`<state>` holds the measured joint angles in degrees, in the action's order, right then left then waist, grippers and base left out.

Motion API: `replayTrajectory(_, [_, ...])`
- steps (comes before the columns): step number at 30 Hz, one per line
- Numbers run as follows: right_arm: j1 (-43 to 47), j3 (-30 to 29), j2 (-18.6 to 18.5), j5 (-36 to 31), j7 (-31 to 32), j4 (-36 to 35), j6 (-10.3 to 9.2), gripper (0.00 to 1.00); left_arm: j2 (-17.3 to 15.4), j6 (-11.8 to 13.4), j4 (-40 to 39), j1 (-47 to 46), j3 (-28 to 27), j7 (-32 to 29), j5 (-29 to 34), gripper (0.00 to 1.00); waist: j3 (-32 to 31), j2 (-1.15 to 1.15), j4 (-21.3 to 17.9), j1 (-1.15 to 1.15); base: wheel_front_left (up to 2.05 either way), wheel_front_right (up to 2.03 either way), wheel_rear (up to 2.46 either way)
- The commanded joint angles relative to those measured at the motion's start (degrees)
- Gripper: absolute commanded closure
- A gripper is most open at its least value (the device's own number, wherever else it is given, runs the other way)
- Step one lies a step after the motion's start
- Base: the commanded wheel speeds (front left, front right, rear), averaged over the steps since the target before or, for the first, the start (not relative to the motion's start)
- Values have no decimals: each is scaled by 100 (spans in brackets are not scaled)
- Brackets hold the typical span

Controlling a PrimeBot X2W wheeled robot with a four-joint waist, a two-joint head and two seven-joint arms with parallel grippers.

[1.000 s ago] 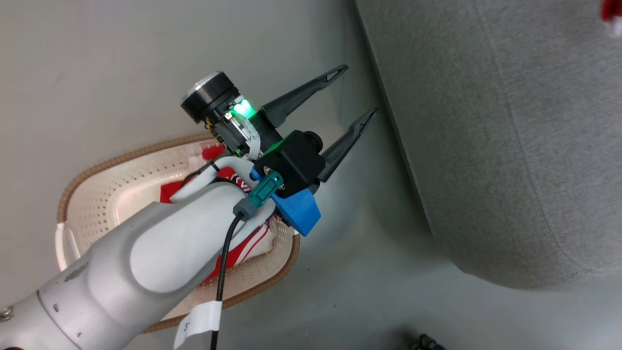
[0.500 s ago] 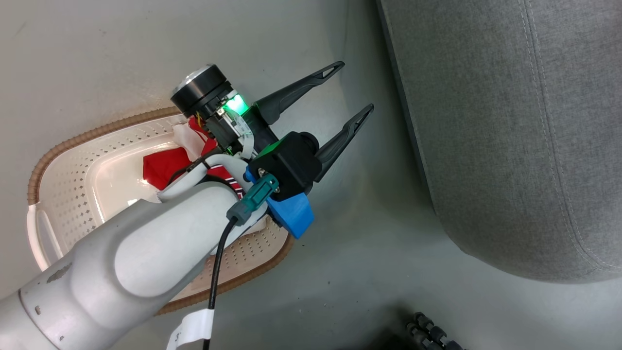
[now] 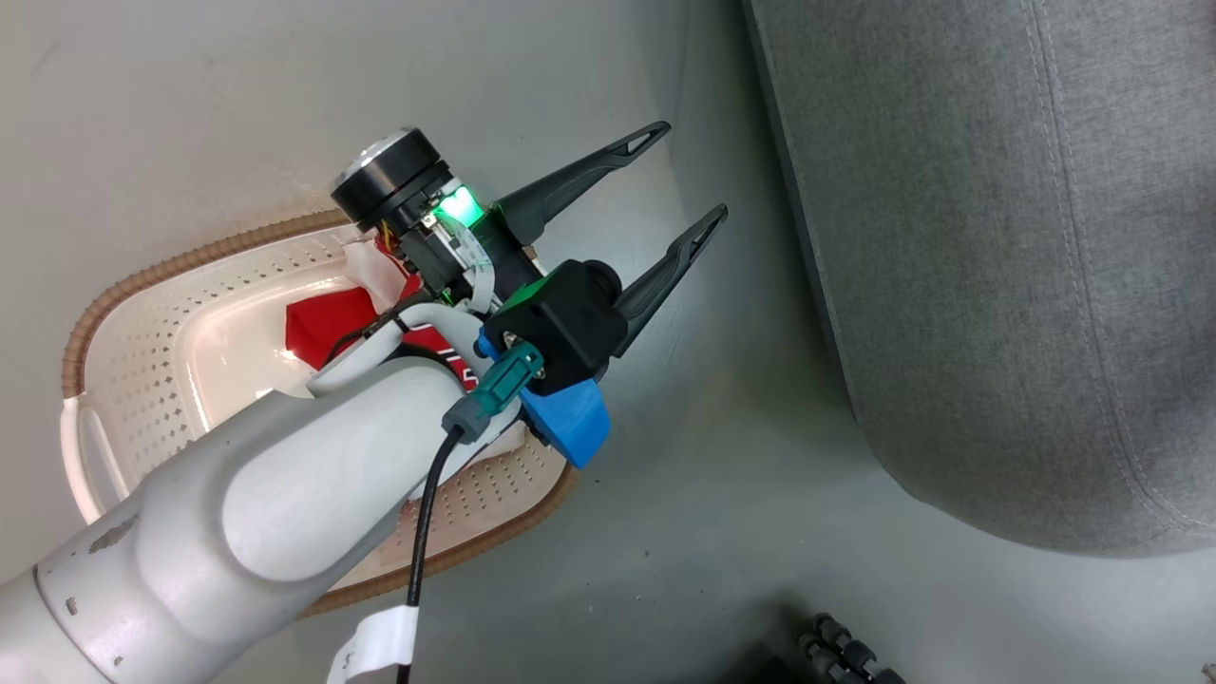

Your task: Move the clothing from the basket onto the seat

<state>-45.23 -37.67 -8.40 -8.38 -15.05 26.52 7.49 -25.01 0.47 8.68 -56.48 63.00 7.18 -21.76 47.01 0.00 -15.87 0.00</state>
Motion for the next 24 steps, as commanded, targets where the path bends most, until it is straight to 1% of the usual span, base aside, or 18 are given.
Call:
replayTrajectory(1, [144, -32, 18, 30, -20, -54, 1, 31, -8, 23, 33, -31, -6, 58, -31, 0, -76, 0, 15, 0, 0, 0, 0])
replayTrajectory(2, [212, 13, 27, 18, -20, -83, 1, 0, 3, 38, 55, -8, -11, 75, -38, 0, -126, 0, 18, 0, 0, 0, 0])
replayTrajectory(7, [715, 97, 42, 98, -20, -619, 1, 0, 116, 94, 202, 142, -11, 259, -125, 0, -488, 0, 17, 0, 0, 0, 0])
replayTrajectory(11, [1226, 168, 62, 162, -20, -1115, 1, 0, 264, 140, 387, 314, -10, 438, -225, 0, -920, 0, 16, 0, 0, 0, 0])
replayTrajectory(14, [1552, 326, 114, 160, -21, -1525, 1, 0, 383, 198, 552, 490, -60, 582, -338, 0, -1316, 0, 37, 0, 0, 0, 0])
replayTrajectory(18, [1934, 846, 131, 262, -20, -1947, 1, 0, 526, 337, 745, 799, -254, 739, -526, 0, -1866, 0, 94, 0, 0, 0, 0])
replayTrajectory(19, [1934, 846, 131, 262, -20, -1947, 1, 0, 526, 337, 745, 799, -254, 739, -526, 0, -1866, 0, 94, 0, 0, 0, 0])
replayTrajectory(20, [2086, 1187, 80, 263, -21, -2087, 1, 0, 591, 426, 815, 955, -412, 777, -608, 0, -2108, 0, 152, 0, 0, 0, 0])
replayTrajectory(24, [2303, 1746, 43, 318, -20, -2217, 1, 0, 733, 571, 765, 1241, -862, 803, -639, 0, -2544, 0, 363, 0, 0, 0, 0])
